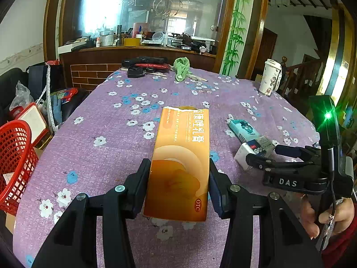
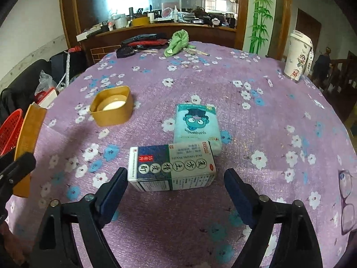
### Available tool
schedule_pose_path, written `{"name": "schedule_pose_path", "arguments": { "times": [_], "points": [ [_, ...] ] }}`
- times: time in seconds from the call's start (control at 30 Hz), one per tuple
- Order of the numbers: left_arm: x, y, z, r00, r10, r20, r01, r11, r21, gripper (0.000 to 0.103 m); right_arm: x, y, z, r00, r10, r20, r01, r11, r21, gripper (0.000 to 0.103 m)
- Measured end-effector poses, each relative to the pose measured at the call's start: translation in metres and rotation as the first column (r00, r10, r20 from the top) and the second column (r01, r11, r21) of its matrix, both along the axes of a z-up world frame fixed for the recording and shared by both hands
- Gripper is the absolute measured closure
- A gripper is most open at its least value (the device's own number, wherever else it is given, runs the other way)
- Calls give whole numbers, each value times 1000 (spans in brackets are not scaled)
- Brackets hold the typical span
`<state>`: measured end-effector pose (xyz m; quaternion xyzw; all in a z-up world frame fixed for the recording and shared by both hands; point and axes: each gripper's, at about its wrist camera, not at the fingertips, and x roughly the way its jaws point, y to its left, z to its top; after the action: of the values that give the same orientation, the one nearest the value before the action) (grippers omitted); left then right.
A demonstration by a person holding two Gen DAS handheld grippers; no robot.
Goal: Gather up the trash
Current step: 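Grasp the orange box with the left tool while the right tool grasps the white medicine box, then lift the orange box with the left tool while the right tool lifts the medicine box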
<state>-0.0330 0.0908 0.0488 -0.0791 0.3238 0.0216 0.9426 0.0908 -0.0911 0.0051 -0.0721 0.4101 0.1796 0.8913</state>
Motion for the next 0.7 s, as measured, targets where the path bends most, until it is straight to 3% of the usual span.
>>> {"name": "schedule_pose_path", "arguments": {
  "times": [0.17,0.33,0.7],
  "points": [
    [2,1,-3,1000,13,-22,-13,1000,-1,56,-5,-6,5,1000,5,20,-5,999,36,22],
    [0,0,-3,999,25,-21,-24,1000,15,56,-19,-11,23,994,11,111,-20,997,77,22],
    [-1,-9,-1,999,43,-17,-42,996,84,56,-30,-7,31,988,54,145,-68,993,99,22]
  ]
}}
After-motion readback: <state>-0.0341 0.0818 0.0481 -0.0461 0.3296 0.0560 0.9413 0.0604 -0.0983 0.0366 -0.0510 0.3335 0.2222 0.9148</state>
